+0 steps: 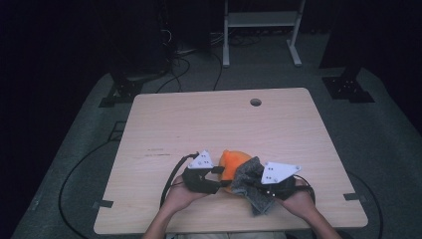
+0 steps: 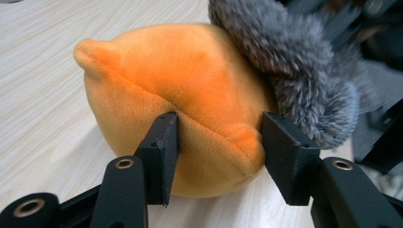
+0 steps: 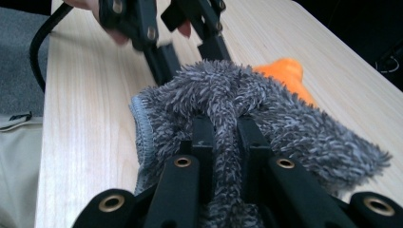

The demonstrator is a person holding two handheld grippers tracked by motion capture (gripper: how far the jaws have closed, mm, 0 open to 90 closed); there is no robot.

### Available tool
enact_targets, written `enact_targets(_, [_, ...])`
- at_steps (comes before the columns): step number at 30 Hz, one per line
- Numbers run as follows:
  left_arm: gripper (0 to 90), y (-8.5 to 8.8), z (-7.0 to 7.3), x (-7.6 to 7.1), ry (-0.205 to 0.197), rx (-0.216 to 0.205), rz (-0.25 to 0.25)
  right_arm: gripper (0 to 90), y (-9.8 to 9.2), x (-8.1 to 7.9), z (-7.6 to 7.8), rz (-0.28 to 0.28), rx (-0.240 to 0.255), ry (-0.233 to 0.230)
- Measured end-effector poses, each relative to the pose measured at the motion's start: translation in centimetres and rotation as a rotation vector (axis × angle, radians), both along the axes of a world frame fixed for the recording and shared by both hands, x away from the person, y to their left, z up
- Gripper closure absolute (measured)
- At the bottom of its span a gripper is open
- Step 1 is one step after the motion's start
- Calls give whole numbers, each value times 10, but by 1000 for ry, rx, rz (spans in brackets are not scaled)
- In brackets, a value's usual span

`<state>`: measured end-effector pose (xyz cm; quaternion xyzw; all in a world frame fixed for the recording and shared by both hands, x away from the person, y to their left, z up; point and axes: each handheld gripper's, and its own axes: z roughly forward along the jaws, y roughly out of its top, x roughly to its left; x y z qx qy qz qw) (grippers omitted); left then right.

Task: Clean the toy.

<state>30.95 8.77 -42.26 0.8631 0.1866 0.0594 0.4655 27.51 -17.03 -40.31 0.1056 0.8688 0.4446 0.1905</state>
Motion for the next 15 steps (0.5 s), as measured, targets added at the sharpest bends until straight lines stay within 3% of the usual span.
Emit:
enact_targets(6, [497,6,-6,2,20,13,17,797,-1,10,-7,-7,-20,21])
enact_targets(12, [489,8,-6,0,13,11,14,797,-37,15,-23,-98,-15,81])
enact_targets(15, [487,6,-5,-1,-1,15,-4,797,-53,18,-23,-142,-9,116])
